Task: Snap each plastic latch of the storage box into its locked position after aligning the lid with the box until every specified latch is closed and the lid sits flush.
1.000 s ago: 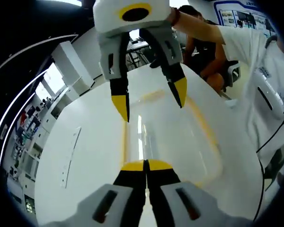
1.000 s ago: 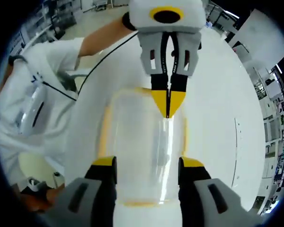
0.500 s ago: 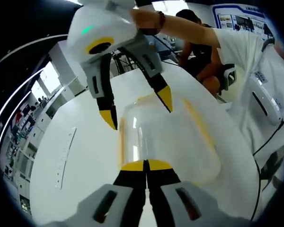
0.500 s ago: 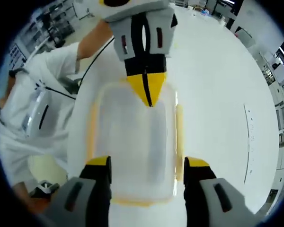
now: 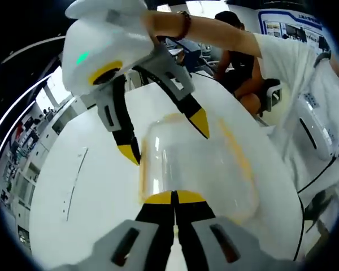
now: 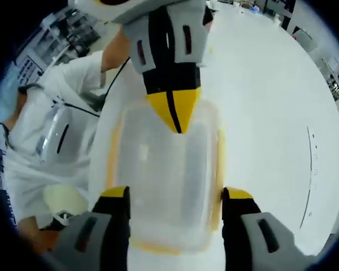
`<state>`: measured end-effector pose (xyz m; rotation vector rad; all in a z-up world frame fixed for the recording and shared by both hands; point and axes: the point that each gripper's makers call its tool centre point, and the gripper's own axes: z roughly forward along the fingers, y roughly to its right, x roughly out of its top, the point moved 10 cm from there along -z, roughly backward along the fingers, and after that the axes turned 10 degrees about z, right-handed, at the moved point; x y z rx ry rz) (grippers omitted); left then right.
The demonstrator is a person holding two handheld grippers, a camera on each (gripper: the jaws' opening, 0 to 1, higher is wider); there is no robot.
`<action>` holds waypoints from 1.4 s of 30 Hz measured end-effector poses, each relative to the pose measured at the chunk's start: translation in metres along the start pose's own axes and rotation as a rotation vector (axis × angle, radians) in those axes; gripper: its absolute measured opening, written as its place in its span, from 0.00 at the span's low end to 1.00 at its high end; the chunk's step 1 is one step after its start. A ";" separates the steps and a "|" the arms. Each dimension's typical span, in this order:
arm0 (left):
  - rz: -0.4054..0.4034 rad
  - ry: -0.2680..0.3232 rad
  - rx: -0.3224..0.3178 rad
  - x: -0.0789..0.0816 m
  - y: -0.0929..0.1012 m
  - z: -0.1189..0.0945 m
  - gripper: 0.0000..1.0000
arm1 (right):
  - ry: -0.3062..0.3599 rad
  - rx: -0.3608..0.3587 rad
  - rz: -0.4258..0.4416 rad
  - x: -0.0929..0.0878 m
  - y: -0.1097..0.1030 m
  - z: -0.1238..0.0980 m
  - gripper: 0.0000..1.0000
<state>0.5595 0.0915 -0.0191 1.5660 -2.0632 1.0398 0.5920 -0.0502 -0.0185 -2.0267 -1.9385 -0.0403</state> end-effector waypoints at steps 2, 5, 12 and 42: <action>-0.006 0.002 -0.002 0.000 0.000 0.000 0.00 | 0.009 0.027 0.043 0.001 0.000 0.005 0.71; 0.001 0.011 0.015 -0.001 0.004 -0.001 0.00 | -0.004 0.035 0.035 0.003 0.000 0.006 0.72; -0.038 0.071 -0.037 -0.002 0.019 -0.005 0.00 | -0.009 -0.014 0.019 0.006 -0.009 0.003 0.72; -0.005 0.026 0.015 -0.005 0.014 -0.005 0.00 | -0.069 -0.008 0.021 0.009 -0.011 0.011 0.82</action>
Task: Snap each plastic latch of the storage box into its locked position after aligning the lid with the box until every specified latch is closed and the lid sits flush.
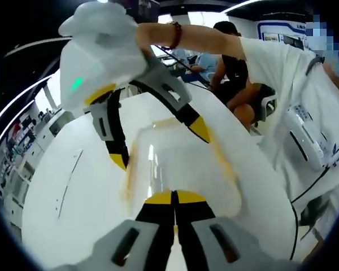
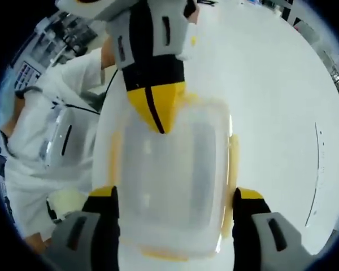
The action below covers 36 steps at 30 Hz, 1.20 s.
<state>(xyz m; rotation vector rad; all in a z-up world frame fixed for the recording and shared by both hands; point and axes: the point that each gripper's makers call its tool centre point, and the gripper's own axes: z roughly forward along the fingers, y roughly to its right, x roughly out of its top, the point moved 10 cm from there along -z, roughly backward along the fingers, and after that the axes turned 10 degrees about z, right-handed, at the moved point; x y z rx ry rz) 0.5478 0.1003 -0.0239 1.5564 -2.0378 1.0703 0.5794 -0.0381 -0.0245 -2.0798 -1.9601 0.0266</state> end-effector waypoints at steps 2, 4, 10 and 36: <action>0.008 -0.074 -0.025 0.004 -0.011 0.002 0.00 | 0.000 0.000 0.001 0.000 0.000 0.000 0.82; 0.010 -0.156 -0.008 0.005 -0.027 0.007 0.00 | 0.003 0.000 0.000 0.000 0.000 0.000 0.82; -0.061 -0.227 -0.073 0.010 -0.047 0.015 0.00 | 0.020 0.002 -0.002 -0.003 0.000 -0.001 0.82; 0.007 -0.086 0.010 -0.004 -0.032 0.005 0.00 | -0.031 0.051 -0.019 0.006 0.007 0.005 0.81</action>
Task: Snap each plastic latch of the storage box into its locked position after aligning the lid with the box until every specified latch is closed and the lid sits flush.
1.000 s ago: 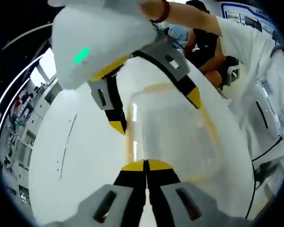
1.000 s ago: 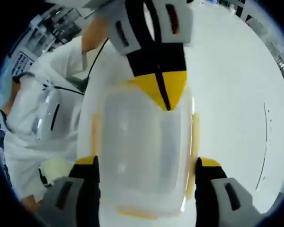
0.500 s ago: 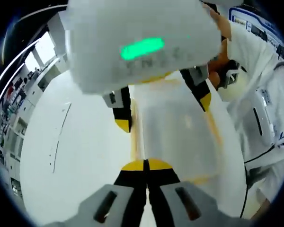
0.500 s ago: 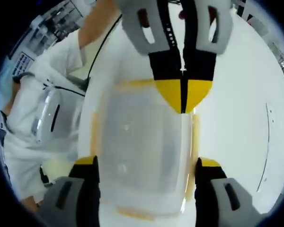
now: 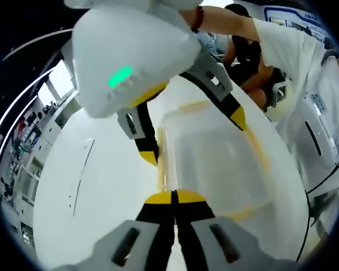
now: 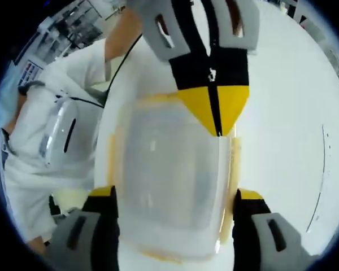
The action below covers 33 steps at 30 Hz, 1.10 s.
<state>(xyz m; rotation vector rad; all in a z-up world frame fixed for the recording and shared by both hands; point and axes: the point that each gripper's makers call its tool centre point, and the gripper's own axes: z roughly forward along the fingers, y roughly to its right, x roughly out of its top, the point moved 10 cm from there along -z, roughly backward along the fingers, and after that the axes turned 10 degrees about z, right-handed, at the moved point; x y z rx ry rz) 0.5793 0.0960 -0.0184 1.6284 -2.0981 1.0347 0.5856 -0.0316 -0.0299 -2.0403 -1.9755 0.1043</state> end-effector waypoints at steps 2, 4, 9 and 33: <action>-0.004 0.004 0.005 0.000 -0.001 0.001 0.00 | -0.016 0.000 0.002 0.002 0.000 0.001 0.81; -0.003 0.008 0.015 0.000 -0.001 0.002 0.00 | -0.027 0.002 0.003 0.002 0.000 0.001 0.80; -0.005 0.029 0.026 -0.003 0.001 0.002 0.00 | -0.030 0.012 0.002 0.001 0.001 0.001 0.78; 0.014 0.074 0.044 -0.006 0.001 0.002 0.00 | -0.085 0.112 0.010 0.009 0.018 0.008 0.73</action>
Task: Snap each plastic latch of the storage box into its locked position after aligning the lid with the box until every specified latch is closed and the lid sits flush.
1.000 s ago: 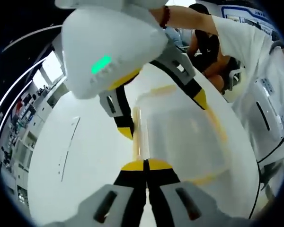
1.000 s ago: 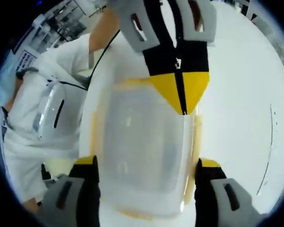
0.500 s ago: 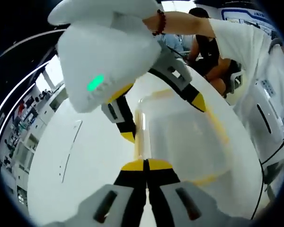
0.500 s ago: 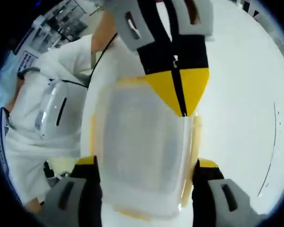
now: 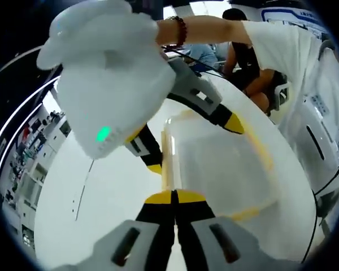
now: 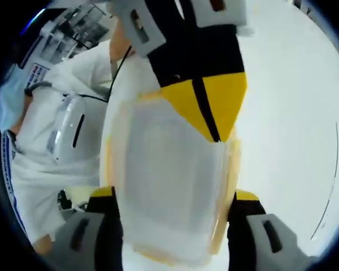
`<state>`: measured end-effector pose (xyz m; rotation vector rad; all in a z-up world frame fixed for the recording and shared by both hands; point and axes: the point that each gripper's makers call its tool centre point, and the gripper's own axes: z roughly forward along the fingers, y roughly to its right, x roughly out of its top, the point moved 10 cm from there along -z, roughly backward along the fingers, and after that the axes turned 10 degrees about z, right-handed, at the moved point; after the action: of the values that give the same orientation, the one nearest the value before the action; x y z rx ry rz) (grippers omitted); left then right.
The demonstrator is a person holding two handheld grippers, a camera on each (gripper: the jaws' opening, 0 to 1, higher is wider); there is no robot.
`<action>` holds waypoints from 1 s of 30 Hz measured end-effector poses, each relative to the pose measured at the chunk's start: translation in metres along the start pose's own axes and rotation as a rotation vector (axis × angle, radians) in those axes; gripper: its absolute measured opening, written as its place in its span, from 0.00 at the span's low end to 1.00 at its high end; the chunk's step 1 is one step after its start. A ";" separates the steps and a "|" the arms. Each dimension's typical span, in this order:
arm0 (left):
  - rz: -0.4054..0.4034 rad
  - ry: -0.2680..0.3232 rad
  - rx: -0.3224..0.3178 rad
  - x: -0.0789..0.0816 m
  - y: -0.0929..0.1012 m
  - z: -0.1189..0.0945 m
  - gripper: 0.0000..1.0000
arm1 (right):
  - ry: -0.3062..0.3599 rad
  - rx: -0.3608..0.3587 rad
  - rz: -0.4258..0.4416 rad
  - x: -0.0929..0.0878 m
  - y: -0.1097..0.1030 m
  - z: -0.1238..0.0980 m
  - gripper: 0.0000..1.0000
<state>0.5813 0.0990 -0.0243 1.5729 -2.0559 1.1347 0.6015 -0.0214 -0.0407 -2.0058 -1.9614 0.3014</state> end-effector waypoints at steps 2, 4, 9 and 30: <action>0.000 0.003 0.003 0.000 0.000 0.000 0.00 | 0.015 0.017 -0.006 0.000 0.002 0.000 0.73; 0.011 0.000 0.006 0.000 0.001 0.000 0.00 | 0.039 0.031 -0.005 -0.002 0.003 -0.001 0.74; 0.006 0.004 0.004 -0.001 0.000 -0.001 0.00 | 0.082 0.044 -0.013 -0.006 0.002 -0.001 0.79; 0.002 0.006 0.015 0.000 -0.001 -0.001 0.00 | 0.137 0.011 -0.042 -0.010 -0.011 0.001 0.86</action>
<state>0.5823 0.0994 -0.0232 1.5722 -2.0504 1.1574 0.5901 -0.0308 -0.0385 -1.9223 -1.9097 0.1598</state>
